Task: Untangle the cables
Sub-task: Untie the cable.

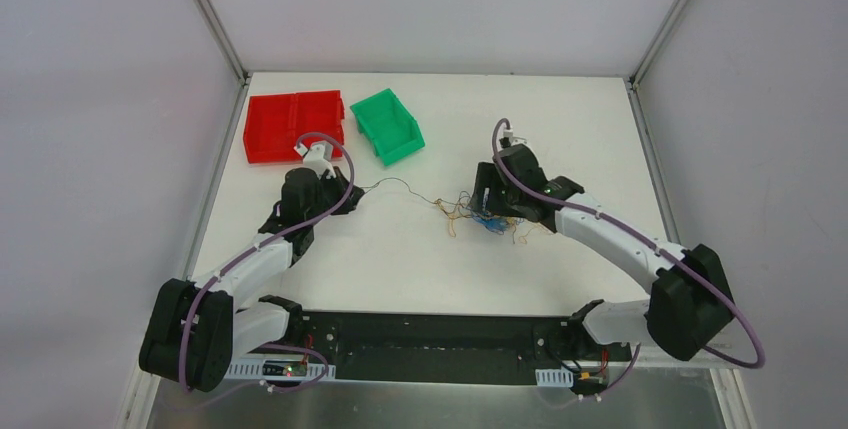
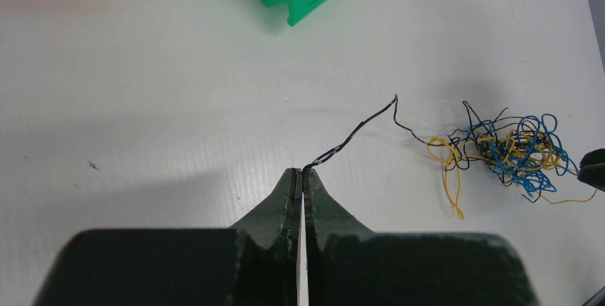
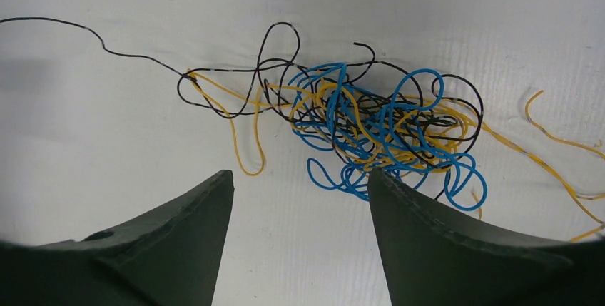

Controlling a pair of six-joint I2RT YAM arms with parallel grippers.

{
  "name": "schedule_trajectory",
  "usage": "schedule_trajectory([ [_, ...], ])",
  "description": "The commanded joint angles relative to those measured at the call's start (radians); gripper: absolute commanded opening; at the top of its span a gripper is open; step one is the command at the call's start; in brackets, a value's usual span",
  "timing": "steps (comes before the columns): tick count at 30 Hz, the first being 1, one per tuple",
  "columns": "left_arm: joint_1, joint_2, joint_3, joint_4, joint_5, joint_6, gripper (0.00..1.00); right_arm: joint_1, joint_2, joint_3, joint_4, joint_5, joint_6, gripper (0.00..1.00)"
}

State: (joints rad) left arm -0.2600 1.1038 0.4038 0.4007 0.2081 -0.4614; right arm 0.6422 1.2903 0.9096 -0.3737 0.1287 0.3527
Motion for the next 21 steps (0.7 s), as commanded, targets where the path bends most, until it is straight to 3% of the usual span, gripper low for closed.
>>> schedule_trajectory([
  [1,0.008,-0.012,0.034,0.037,0.006,0.014,0.00,0.013,0.061,0.036,0.049,0.038,0.017,0.72],
  [11,0.008,-0.008,0.037,0.034,0.004,0.012,0.00,0.060,0.149,0.068,0.027,0.117,0.000,0.71],
  [21,0.008,-0.020,0.038,0.021,-0.013,0.016,0.00,0.068,0.329,0.135,-0.103,0.319,0.007,0.64],
])
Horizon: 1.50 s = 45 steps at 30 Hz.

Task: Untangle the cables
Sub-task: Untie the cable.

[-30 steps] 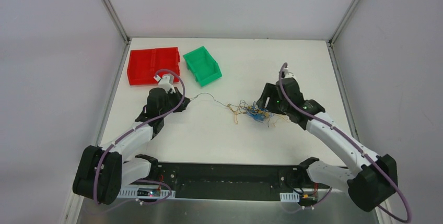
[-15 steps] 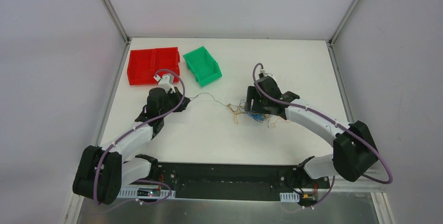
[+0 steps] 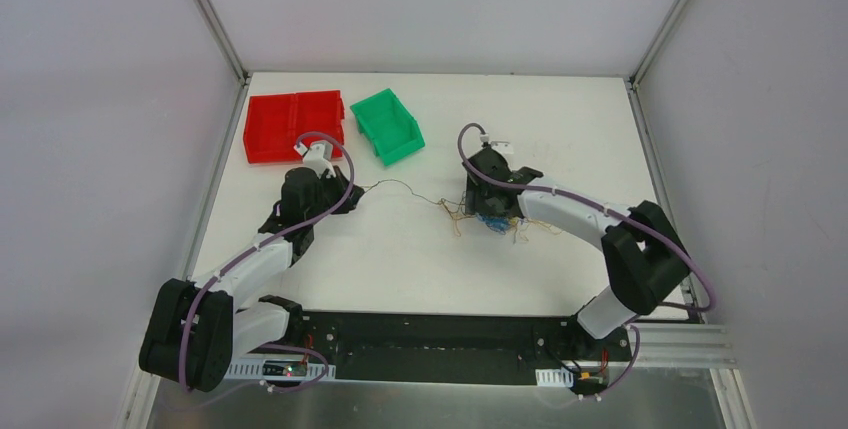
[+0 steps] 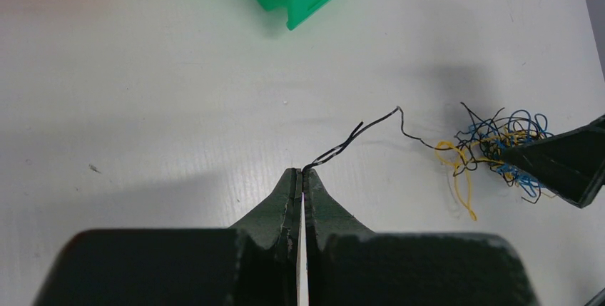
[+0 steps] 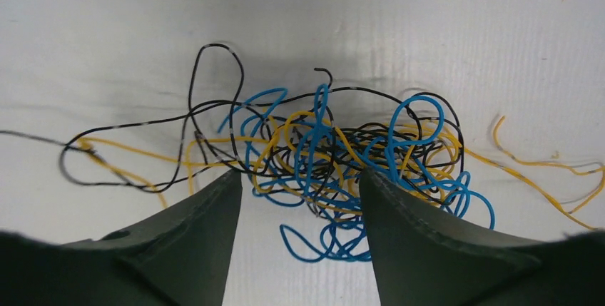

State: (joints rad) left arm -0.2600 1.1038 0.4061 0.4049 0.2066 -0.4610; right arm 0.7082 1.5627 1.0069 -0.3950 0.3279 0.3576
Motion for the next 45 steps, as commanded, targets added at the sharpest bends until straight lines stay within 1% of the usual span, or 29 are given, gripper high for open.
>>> schedule_trajectory([
  [1,0.008,-0.021,0.035,0.013,-0.015,0.017,0.00,0.002,0.066,0.037,-0.089,0.150,0.007,0.60],
  [4,0.009,-0.034,0.038,-0.012,-0.060,0.025,0.00,0.000,0.040,-0.014,-0.078,0.291,0.018,0.53],
  [6,0.010,-0.057,0.040,-0.049,-0.124,0.031,0.00,-0.021,0.002,-0.048,-0.075,0.328,0.018,0.50],
  [8,0.009,-0.089,0.034,-0.085,-0.236,0.028,0.00,-0.070,-0.031,-0.081,-0.074,0.305,0.022,0.49],
  [12,0.009,-0.162,0.013,-0.160,-0.458,0.003,0.00,-0.231,-0.094,-0.128,-0.071,0.187,0.064,0.44],
  [15,0.010,-0.215,-0.005,-0.198,-0.606,-0.026,0.00,-0.331,-0.147,-0.170,-0.053,0.116,0.087,0.44],
  [17,0.010,-0.233,-0.024,-0.194,-0.642,-0.037,0.00,-0.359,-0.184,-0.198,-0.030,0.080,0.101,0.44],
  [22,0.010,-0.218,-0.019,-0.195,-0.647,-0.036,0.00,-0.391,-0.238,-0.231,-0.014,0.071,0.112,0.44],
  [26,0.010,-0.197,-0.006,-0.196,-0.606,-0.028,0.00,-0.393,-0.276,-0.249,0.012,0.022,0.101,0.45],
  [28,0.010,-0.192,-0.001,-0.185,-0.536,-0.010,0.00,-0.393,-0.303,-0.261,0.035,-0.049,0.072,0.46],
  [30,0.010,-0.190,-0.002,-0.147,-0.417,0.024,0.00,-0.393,-0.330,-0.272,0.058,-0.129,0.044,0.47],
  [33,0.009,-0.180,-0.009,-0.071,-0.230,0.068,0.12,-0.390,-0.360,-0.275,0.067,-0.199,0.024,0.47],
  [35,0.008,-0.166,-0.013,-0.041,-0.160,0.074,0.21,-0.388,-0.369,-0.274,0.066,-0.222,0.017,0.47],
  [38,0.008,-0.147,-0.009,-0.021,-0.097,0.085,0.35,-0.385,-0.373,-0.271,0.067,-0.253,0.009,0.48],
  [41,0.007,-0.124,-0.005,0.005,-0.049,0.091,0.53,-0.385,-0.375,-0.272,0.072,-0.274,0.007,0.48],
  [43,0.006,-0.093,0.005,0.030,-0.004,0.092,0.61,-0.384,-0.378,-0.271,0.075,-0.282,0.007,0.48],
  [45,-0.002,-0.052,0.031,0.044,0.053,0.096,0.65,-0.384,-0.380,-0.267,0.076,-0.292,0.004,0.49],
])
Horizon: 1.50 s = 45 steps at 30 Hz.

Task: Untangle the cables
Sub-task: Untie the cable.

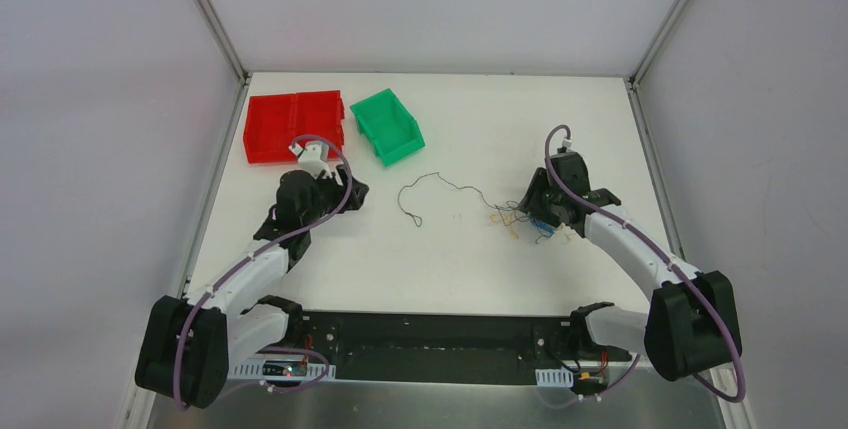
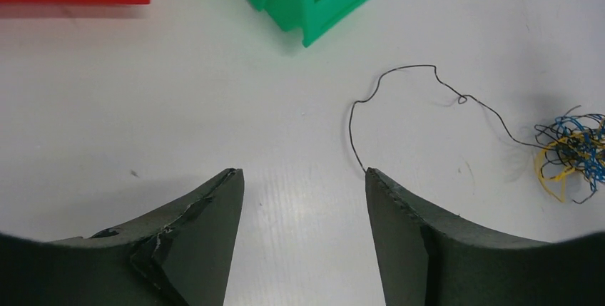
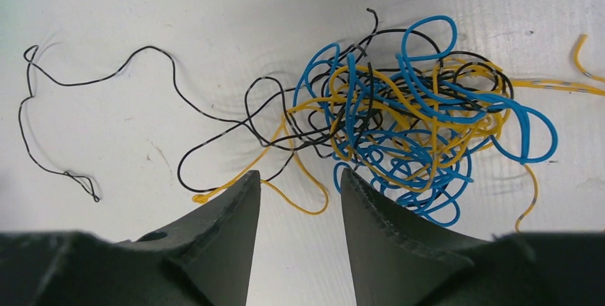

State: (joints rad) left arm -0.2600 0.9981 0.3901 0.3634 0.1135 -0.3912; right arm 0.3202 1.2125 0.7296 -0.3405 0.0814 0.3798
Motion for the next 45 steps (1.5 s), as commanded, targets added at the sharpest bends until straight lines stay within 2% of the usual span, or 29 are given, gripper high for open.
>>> schedule_trajectory([
  [1,-0.012,0.076,0.064,0.094,0.189,0.031,0.67,0.005,-0.032,0.013,0.020,-0.051,-0.018,0.49],
  [5,-0.046,0.145,0.137,0.076,0.249,0.030,0.70,0.006,-0.039,0.028,0.005,-0.071,-0.025,0.52],
  [9,-0.059,0.160,0.182,0.037,0.246,0.007,0.73,0.005,-0.059,0.042,-0.013,-0.071,-0.029,0.58],
  [10,-0.059,0.156,0.183,0.033,0.237,-0.006,0.78,0.006,-0.064,0.045,-0.018,-0.072,-0.031,0.59],
  [12,-0.059,0.151,0.182,0.033,0.203,-0.033,0.95,0.005,-0.080,0.050,-0.030,-0.069,-0.030,0.60],
  [13,-0.059,0.145,0.176,0.033,0.155,-0.065,0.99,0.006,-0.088,0.052,-0.036,-0.062,-0.030,0.61],
  [17,-0.052,0.116,0.165,-0.037,-0.039,-0.222,0.99,0.005,-0.135,0.051,-0.048,-0.017,-0.028,0.67],
  [21,-0.046,0.112,0.176,-0.035,0.008,-0.289,0.99,0.003,-0.173,0.053,-0.068,0.039,-0.015,0.71],
  [25,-0.045,0.132,0.225,-0.112,0.028,-0.416,0.99,0.003,-0.200,0.059,-0.092,0.147,0.031,0.75],
  [30,-0.033,0.216,0.328,-0.239,0.130,-0.575,0.99,0.003,-0.227,0.047,-0.098,0.216,0.060,0.82],
  [33,-0.011,0.255,0.319,-0.189,0.203,-0.606,0.99,0.003,-0.232,0.040,-0.111,0.254,0.079,0.90],
  [36,-0.014,0.250,0.280,-0.114,0.193,-0.640,0.99,0.002,-0.230,0.035,-0.122,0.277,0.086,0.96],
  [41,-0.079,0.247,0.337,-0.249,0.111,-0.625,0.99,-0.008,-0.188,0.026,-0.126,0.247,0.118,0.99],
  [45,-0.149,0.245,0.378,-0.311,0.044,-0.589,0.99,-0.032,-0.115,0.015,-0.104,0.159,0.151,0.99],
])
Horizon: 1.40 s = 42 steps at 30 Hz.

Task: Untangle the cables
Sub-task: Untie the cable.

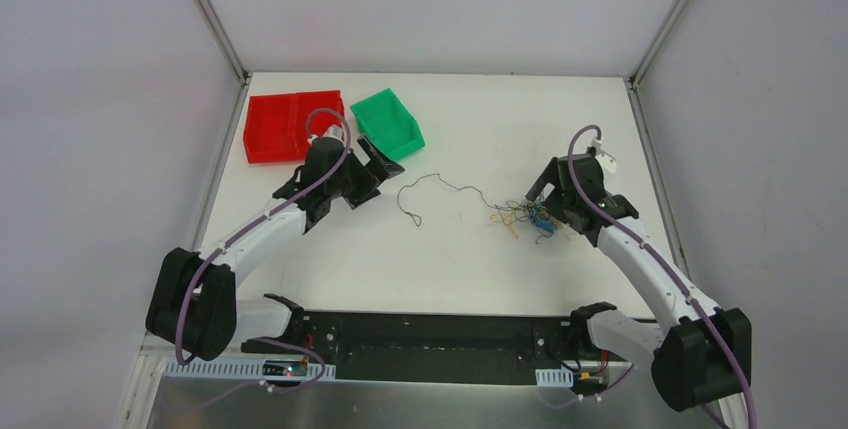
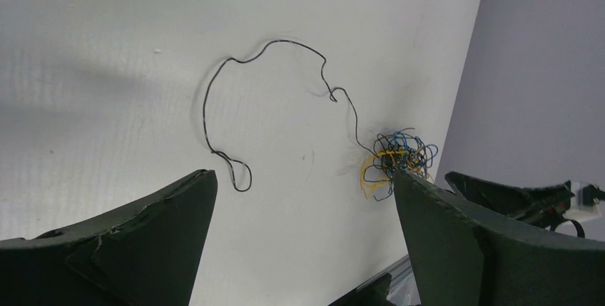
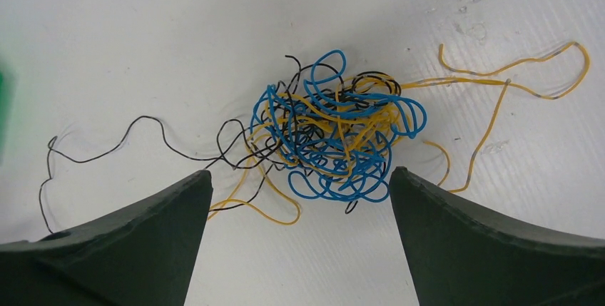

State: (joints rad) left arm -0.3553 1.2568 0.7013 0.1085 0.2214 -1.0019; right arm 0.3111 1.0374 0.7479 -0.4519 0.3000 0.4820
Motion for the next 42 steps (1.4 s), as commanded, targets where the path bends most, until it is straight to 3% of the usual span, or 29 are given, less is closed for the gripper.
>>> schedule_trajectory([
  [1,-0.063,-0.016,0.070,-0.056,-0.070,0.029,0.99,-0.028,0.083,-0.008,0.019,-0.082,0.055,0.99],
  [7,-0.080,-0.055,0.064,-0.065,-0.087,0.084,0.97,-0.043,0.209,-0.006,0.056,-0.174,0.081,0.95],
  [14,-0.080,-0.129,0.040,-0.105,-0.115,0.161,0.96,-0.042,0.214,-0.022,0.109,-0.244,0.060,0.43],
  [20,-0.080,-0.158,0.039,-0.105,-0.096,0.220,0.97,-0.042,0.118,-0.018,0.117,-0.334,-0.028,0.14],
  [25,-0.084,-0.177,0.053,-0.105,-0.046,0.308,0.99,-0.040,0.038,0.013,0.086,-0.397,-0.063,0.00],
  [31,-0.098,-0.220,0.035,-0.062,-0.034,0.402,0.99,-0.037,-0.047,0.062,0.057,-0.463,-0.075,0.00],
  [35,-0.122,-0.204,-0.008,0.112,0.025,0.442,0.98,-0.036,-0.076,0.116,0.017,-0.486,-0.091,0.00],
  [40,-0.165,-0.169,-0.038,0.270,0.013,0.601,0.95,-0.035,-0.083,0.196,-0.054,-0.506,-0.119,0.00],
  [41,-0.168,-0.162,-0.048,0.308,0.007,0.631,0.95,-0.034,-0.081,0.202,-0.066,-0.501,-0.122,0.04],
  [42,-0.169,-0.154,-0.052,0.332,0.008,0.660,0.95,-0.034,-0.075,0.210,-0.080,-0.480,-0.123,0.24],
])
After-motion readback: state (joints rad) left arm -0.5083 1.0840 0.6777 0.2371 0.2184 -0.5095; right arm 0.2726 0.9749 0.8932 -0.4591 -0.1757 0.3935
